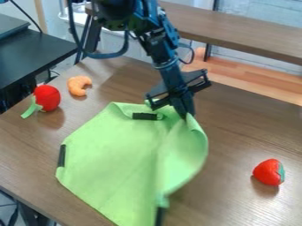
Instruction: Unfold the cloth from left to right
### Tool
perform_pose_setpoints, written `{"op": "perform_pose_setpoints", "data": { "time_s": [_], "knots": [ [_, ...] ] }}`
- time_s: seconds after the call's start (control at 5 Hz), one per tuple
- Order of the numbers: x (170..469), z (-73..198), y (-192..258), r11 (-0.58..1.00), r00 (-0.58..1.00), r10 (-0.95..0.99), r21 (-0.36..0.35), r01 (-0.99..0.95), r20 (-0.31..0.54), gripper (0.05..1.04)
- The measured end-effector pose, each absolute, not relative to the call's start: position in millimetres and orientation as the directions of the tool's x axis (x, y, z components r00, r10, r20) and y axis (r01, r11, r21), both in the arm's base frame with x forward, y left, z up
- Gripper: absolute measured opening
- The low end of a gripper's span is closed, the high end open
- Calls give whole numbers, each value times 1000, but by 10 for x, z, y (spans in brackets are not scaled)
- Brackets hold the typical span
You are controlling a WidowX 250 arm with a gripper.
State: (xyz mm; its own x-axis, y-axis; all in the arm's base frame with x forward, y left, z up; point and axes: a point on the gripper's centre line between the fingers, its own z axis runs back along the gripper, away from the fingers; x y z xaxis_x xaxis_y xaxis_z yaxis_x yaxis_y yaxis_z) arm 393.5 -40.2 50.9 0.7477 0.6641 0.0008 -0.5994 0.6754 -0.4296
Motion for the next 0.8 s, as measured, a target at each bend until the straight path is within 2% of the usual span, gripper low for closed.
{"op": "perform_pose_setpoints", "data": {
  "time_s": [0.4,0.6,0.8],
  "knots": [
    [4073,473,-658,693,760,649,-428,-580,21,71],
    [4112,354,-762,729,785,618,-407,-551,42,198],
    [4203,299,-829,753,794,596,-424,-503,118,446]
  ]
}}
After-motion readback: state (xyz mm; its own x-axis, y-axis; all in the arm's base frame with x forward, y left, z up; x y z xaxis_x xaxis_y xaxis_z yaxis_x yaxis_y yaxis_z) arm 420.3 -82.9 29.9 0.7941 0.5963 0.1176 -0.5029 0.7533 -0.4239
